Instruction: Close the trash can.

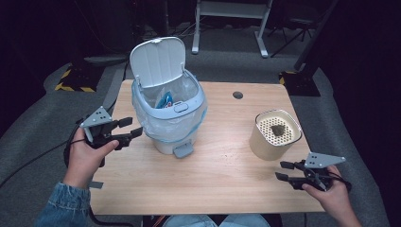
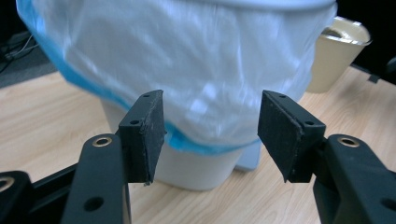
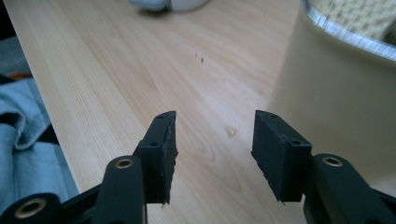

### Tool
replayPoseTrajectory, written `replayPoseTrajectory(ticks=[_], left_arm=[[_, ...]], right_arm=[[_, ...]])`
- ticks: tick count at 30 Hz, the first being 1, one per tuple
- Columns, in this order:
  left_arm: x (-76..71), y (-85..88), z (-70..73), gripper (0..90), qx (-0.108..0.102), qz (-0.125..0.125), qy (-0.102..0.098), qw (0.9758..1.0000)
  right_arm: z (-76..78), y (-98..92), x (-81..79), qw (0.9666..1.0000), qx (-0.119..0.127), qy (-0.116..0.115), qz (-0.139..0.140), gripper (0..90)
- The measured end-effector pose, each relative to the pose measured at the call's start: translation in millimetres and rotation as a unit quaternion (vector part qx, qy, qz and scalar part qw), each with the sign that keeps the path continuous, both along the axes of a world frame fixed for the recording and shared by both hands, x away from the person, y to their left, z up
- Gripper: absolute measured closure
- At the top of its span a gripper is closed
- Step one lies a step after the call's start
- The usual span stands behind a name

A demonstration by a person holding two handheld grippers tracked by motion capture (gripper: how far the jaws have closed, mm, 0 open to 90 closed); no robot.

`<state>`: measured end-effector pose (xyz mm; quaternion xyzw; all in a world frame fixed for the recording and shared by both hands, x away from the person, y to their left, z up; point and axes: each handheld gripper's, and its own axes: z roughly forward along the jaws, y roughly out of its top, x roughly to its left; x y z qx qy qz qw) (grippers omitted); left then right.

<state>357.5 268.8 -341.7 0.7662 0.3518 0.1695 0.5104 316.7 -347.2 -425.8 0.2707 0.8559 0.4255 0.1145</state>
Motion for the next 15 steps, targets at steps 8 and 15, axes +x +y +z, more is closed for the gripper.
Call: replayPoseTrajectory(ticks=[8, 15], left_arm=[[14.1, 6.6, 27.9, 42.8, -0.015, -0.056, -0.017, 0.9982], [22.1, 13.1, 50.3, 44.0, -0.021, -0.106, -0.026, 0.9938]], right_arm=[[-34.8, -0.4, 3.6, 0.9995, -0.014, 0.027, -0.003, 48.3], [-59.2, -1.4, 8.6, 0.9989, -0.024, 0.04, -0.01, 45.7]])
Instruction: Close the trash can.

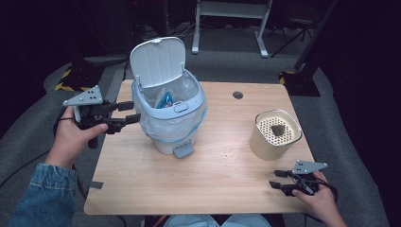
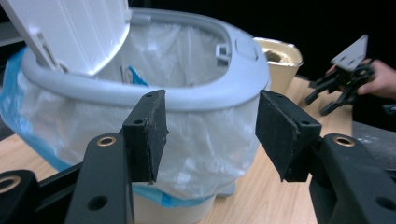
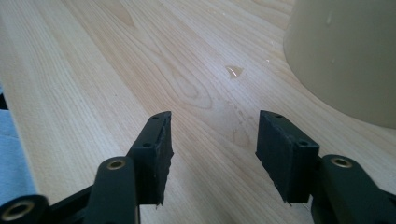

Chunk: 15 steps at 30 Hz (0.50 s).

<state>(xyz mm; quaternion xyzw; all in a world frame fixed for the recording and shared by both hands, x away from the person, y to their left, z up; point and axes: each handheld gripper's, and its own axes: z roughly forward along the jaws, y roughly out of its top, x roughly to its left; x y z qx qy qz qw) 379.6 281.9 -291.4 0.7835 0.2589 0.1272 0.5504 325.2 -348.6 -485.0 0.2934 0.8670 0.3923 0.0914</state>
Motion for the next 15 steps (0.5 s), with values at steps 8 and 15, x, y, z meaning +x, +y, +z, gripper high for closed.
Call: replayPoseTrajectory(ticks=[8, 15], left_arm=[[12.2, 2.3, 22.8, 45.6, 0.001, 0.025, -0.016, 0.9996], [27.8, 0.8, 49.8, 46.5, -0.008, 0.045, -0.03, 0.9985]], right_arm=[[-13.9, 0.4, 1.6, 0.9997, -0.009, -0.017, -0.014, 43.4], [-18.0, -0.3, 2.7, 0.9991, -0.007, -0.038, -0.02, 39.6]])
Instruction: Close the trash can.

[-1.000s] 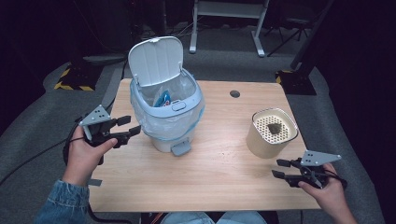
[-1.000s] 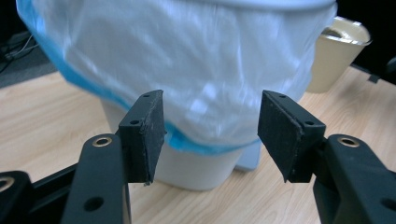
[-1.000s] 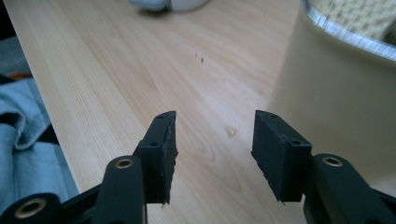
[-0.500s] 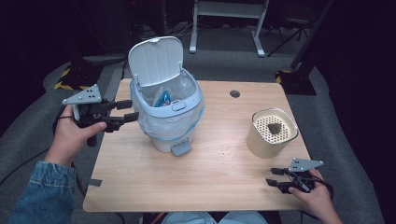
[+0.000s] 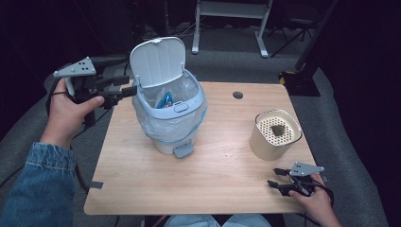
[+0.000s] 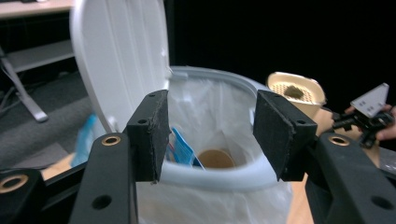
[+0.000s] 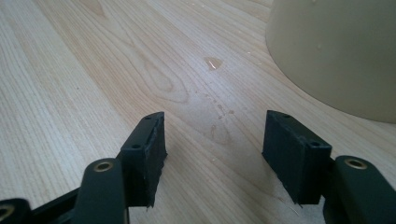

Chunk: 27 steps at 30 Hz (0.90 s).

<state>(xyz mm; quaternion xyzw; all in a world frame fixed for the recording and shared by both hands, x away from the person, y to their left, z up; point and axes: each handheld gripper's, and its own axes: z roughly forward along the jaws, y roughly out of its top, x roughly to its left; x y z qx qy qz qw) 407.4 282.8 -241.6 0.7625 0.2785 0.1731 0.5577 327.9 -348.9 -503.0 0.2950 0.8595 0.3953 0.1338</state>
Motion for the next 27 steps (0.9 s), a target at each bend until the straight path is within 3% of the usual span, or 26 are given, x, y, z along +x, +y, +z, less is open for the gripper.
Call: replayPoseTrajectory(ticks=[5, 16, 27], left_arm=[[12.5, -6.9, 18.6, 51.1, 0.007, 0.0, -0.009, 0.9999], [32.2, -18.0, 54.8, 52.9, -0.012, -0.007, -0.027, 0.9995], [61.4, -27.2, 67.5, 55.6, 0.002, 0.033, -0.026, 0.9991]], right_arm=[[0.0, -0.3, 0.8, 1.0, -0.001, -0.001, -0.002, 39.8], [-0.1, -0.1, 0.3, 1.0, -0.001, -0.001, -0.001, 39.7], [-0.1, -0.1, 0.3, 1.0, 0.0, -0.002, -0.001, 39.6]])
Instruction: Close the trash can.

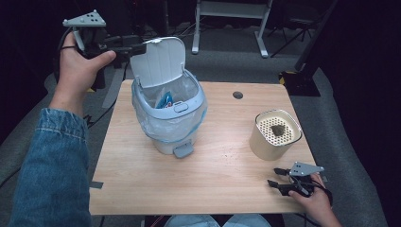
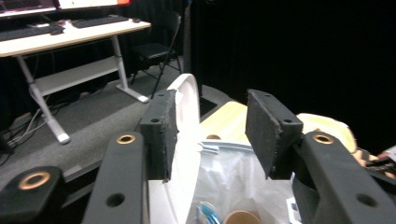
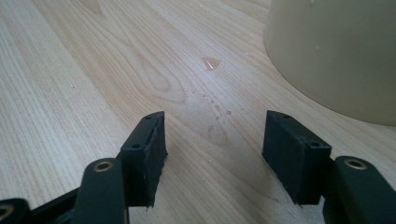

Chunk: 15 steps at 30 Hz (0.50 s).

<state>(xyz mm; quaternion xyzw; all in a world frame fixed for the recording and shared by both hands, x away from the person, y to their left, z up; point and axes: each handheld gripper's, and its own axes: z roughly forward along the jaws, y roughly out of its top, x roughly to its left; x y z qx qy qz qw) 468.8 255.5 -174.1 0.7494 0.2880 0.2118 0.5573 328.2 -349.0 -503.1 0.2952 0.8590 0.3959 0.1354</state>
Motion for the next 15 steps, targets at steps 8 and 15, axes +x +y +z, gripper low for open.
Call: replayPoseTrajectory(ticks=[8, 15], left_arm=[[26.1, -4.5, 1.4, 64.5, 0.001, 0.04, 0.004, 0.9992], [43.9, -7.1, -5.7, 71.4, 0.008, 0.069, 0.031, 0.9971]], right_arm=[[0.0, 0.0, -0.1, 1.0, 0.0, 0.001, 0.0, 39.7], [0.0, 0.0, -0.2, 1.0, 0.0, 0.0, 0.0, 39.8]])
